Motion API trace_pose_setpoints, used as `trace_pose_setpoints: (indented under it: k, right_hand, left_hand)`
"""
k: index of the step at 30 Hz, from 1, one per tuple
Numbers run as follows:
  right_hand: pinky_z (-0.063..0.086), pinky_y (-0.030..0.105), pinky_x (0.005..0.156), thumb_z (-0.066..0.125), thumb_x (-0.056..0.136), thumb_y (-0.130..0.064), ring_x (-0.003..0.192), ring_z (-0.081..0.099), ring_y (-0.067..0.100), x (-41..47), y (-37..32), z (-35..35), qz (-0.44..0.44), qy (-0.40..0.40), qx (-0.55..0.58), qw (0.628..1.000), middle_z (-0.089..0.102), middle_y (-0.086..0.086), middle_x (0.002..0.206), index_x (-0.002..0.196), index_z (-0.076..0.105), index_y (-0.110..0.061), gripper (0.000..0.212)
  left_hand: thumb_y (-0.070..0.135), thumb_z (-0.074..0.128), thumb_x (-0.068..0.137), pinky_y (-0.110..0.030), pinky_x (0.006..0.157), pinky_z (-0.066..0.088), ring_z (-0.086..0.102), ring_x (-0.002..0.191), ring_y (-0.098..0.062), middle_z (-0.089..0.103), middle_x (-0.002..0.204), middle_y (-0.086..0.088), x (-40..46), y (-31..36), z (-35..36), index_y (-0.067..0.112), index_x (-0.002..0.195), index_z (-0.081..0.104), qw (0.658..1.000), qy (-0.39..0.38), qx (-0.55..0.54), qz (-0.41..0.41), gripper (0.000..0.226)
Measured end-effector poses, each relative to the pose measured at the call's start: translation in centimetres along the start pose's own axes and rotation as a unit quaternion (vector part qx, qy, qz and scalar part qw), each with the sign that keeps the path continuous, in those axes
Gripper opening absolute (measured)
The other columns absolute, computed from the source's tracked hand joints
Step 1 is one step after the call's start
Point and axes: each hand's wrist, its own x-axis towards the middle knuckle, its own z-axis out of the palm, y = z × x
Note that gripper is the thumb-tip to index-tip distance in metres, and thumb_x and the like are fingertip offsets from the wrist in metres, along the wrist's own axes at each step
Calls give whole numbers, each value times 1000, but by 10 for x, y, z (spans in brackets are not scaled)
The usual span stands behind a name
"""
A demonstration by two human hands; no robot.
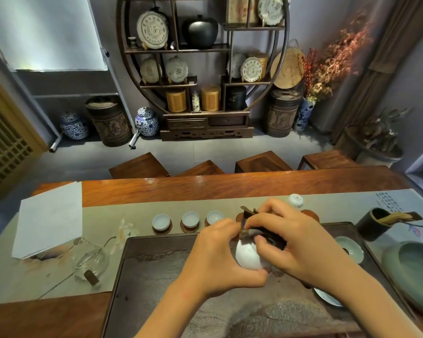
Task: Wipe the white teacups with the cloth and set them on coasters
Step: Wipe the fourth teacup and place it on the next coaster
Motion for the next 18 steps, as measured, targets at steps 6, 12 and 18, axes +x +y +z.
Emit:
trace_pose_setpoints:
  k: [6, 12, 18]
  right_hand:
    - [46, 24, 71, 60, 81, -17, 86, 58, 7, -5, 11, -2, 33, 50, 92, 994, 61, -8, 92, 96, 66, -24, 17]
    - [45, 26, 67, 62, 80, -17, 78, 58, 7, -13, 11, 4, 30, 68, 18, 997, 64, -3, 88, 96, 67, -18, 17]
    - [45, 24, 68, 63, 78, -13, 81, 57, 5, -17, 11, 0, 14, 79, 44, 996, 61, -7, 86, 93, 67, -17, 17]
  left_hand:
    - [43, 81, 55, -15, 66, 43, 59, 79, -8, 62, 85, 15, -2, 3, -8, 25, 101, 70, 998, 24, -48, 12, 51]
    - [45, 80, 51, -7, 66, 43, 62, 87, 2, 66, 89, 20, -9, 5, -5, 43, 91, 67, 991, 81, -102, -41, 43]
    - [45, 81, 52, -12, 72, 47, 64, 93, -3, 67, 95, 18, -8, -2, -15, 50, 93, 66, 990, 66, -115, -55, 43]
